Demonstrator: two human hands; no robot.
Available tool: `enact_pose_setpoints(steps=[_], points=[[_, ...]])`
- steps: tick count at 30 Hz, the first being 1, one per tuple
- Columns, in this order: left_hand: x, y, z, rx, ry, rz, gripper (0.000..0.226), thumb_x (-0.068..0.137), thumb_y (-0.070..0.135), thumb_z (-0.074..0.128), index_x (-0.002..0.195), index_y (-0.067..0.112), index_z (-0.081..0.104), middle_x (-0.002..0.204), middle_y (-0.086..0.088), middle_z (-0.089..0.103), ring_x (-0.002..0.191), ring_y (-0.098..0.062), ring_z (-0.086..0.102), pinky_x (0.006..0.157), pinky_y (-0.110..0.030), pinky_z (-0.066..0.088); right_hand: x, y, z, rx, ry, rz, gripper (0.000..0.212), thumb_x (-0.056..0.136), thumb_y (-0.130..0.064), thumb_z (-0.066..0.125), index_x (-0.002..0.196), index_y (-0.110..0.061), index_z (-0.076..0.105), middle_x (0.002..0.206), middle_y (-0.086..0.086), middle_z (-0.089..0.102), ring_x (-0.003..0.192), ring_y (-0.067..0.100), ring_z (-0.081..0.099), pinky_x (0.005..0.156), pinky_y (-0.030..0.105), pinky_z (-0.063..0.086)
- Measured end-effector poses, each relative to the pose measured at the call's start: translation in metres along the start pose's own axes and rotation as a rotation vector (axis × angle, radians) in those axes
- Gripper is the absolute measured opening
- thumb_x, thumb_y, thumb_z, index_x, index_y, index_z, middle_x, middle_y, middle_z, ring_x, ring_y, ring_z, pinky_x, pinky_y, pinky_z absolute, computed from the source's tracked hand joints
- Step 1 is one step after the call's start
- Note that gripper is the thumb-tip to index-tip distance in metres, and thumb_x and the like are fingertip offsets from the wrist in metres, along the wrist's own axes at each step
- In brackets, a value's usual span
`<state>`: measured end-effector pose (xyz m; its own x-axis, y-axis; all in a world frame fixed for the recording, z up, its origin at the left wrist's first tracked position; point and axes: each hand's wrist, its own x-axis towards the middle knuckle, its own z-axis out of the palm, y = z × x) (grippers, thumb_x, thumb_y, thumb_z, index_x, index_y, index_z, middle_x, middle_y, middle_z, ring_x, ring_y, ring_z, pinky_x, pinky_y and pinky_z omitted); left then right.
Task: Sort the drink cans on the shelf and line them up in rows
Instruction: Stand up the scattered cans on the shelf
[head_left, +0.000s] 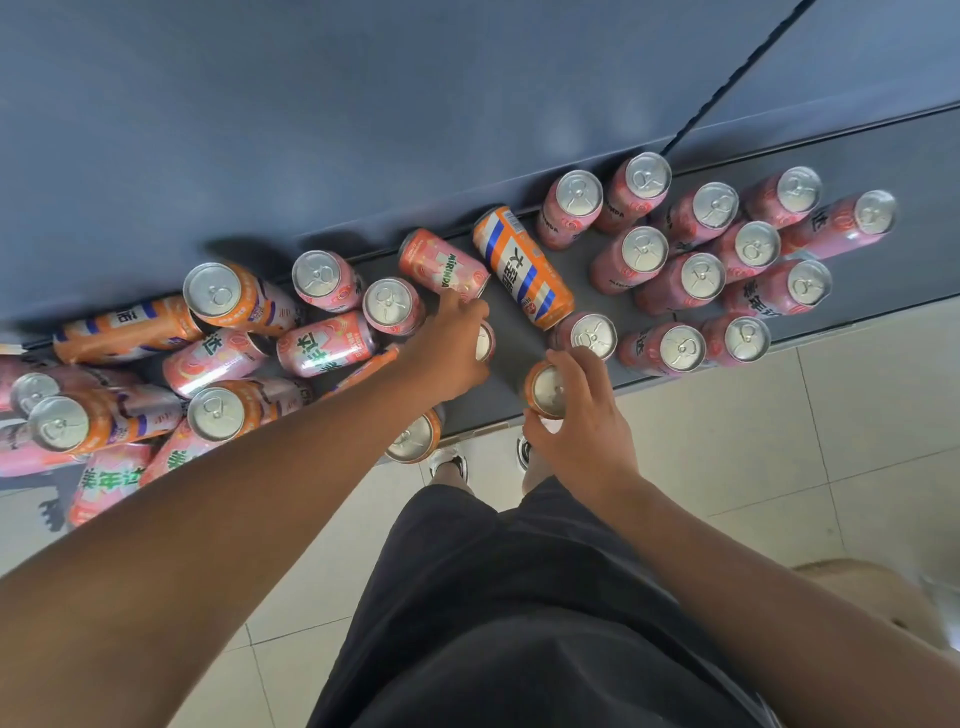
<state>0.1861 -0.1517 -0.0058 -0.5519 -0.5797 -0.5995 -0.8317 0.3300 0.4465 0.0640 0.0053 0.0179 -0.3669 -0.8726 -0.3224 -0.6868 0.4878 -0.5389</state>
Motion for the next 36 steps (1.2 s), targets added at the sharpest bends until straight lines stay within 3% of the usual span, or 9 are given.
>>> enact_pose_setpoints(steps=[5,9,13,16,20,25,29,33,36], points=[[-0.004,0.001,-0.005,0.042,-0.011,0.025,0.064,0.081,0.026,0.076,0.136,0.014,0.044,0.137,-0.013,0.034,0.109,-0.038,0.056,0.088,-0.048,0.05,0.002,-0.004,-0.011,-0.068,0.002,-0.021,0.055,0.082,-0.024,0.076,0.131,-0.02,0.053,0.141,0.002,0.046,0.126,0.023,0.048,0.091,0.036,0.051],[0.0,0.005,-0.014,0.017,0.021,0.013,0.054,0.095,0.045,0.057,0.138,0.014,0.046,0.139,-0.012,0.045,0.118,-0.032,0.054,0.092,-0.044,0.048,0.012,-0.016,-0.015,-0.078,0.036,-0.09,0.044,0.086,-0.025,0.069,0.128,-0.019,0.058,0.139,0.003,0.05,0.127,0.023,0.048,0.098,0.041,0.047],[0.01,0.008,-0.025,0.084,0.148,0.05,0.037,0.099,0.039,0.046,0.124,0.012,0.054,0.121,-0.011,0.057,0.106,-0.032,0.056,0.073,-0.037,0.04,0.038,-0.033,-0.022,-0.04,0.113,-0.113,0.039,0.087,-0.023,0.066,0.125,-0.015,0.058,0.136,0.006,0.05,0.121,0.027,0.05,0.09,0.04,0.048],[0.024,0.008,-0.035,0.202,0.166,0.057,0.033,0.095,0.028,0.048,0.123,0.012,0.056,0.122,-0.011,0.057,0.11,-0.033,0.054,0.076,-0.038,0.042,0.066,-0.042,-0.029,-0.061,0.11,-0.072,0.043,0.085,-0.023,0.064,0.126,-0.013,0.057,0.135,0.01,0.05,0.121,0.031,0.048,0.093,0.043,0.045],[0.045,0.001,-0.045,0.338,0.129,0.037,0.036,0.092,0.026,0.056,0.125,0.012,0.054,0.125,-0.011,0.058,0.12,-0.034,0.049,0.091,-0.043,0.042,0.107,-0.044,-0.036,-0.281,-0.057,0.027,0.051,0.085,-0.029,0.061,0.133,-0.016,0.051,0.136,0.009,0.048,0.125,0.031,0.042,0.104,0.042,0.035],[0.073,-0.005,-0.041,0.549,0.025,0.049,0.062,0.083,0.023,0.07,0.138,0.012,0.044,0.133,-0.011,0.055,0.125,-0.035,0.046,0.105,-0.045,0.035,0.15,-0.034,-0.028,-0.4,-0.29,0.187,0.064,0.084,-0.04,0.067,0.137,-0.014,0.042,0.137,0.009,0.049,0.126,0.032,0.048,0.099,0.041,0.04],[0.09,-0.001,-0.034,0.602,-0.049,0.079,0.065,0.083,0.018,0.07,0.142,0.014,0.043,0.139,-0.009,0.051,0.126,-0.033,0.045,0.104,-0.044,0.036,0.167,-0.021,-0.01,-0.456,-0.397,0.245,0.079,0.082,-0.037,0.074,0.143,-0.011,0.032,0.136,0.011,0.051,0.124,0.032,0.053,0.091,0.039,0.044],[0.101,-0.001,-0.034,0.626,-0.058,0.07,0.065,0.082,0.02,0.072,0.138,0.015,0.039,0.136,-0.011,0.054,0.125,-0.035,0.048,0.102,-0.043,0.034,0.174,-0.006,0.007,-0.44,-0.464,0.295,0.095,0.082,-0.022,0.072,0.152,-0.011,0.009,0.133,0.015,0.054,0.121,0.033,0.055,0.085,0.039,0.044],[0.101,-0.01,-0.031,0.671,-0.046,0.097,0.072,0.079,0.022,0.073,0.139,0.017,0.033,0.134,-0.009,0.056,0.121,-0.035,0.049,0.102,-0.043,0.032,0.175,0.002,0.011,-0.406,-0.447,0.302,0.094,0.081,-0.017,0.072,0.151,-0.013,0.009,0.131,0.018,0.054,0.117,0.036,0.057,0.082,0.041,0.046]])
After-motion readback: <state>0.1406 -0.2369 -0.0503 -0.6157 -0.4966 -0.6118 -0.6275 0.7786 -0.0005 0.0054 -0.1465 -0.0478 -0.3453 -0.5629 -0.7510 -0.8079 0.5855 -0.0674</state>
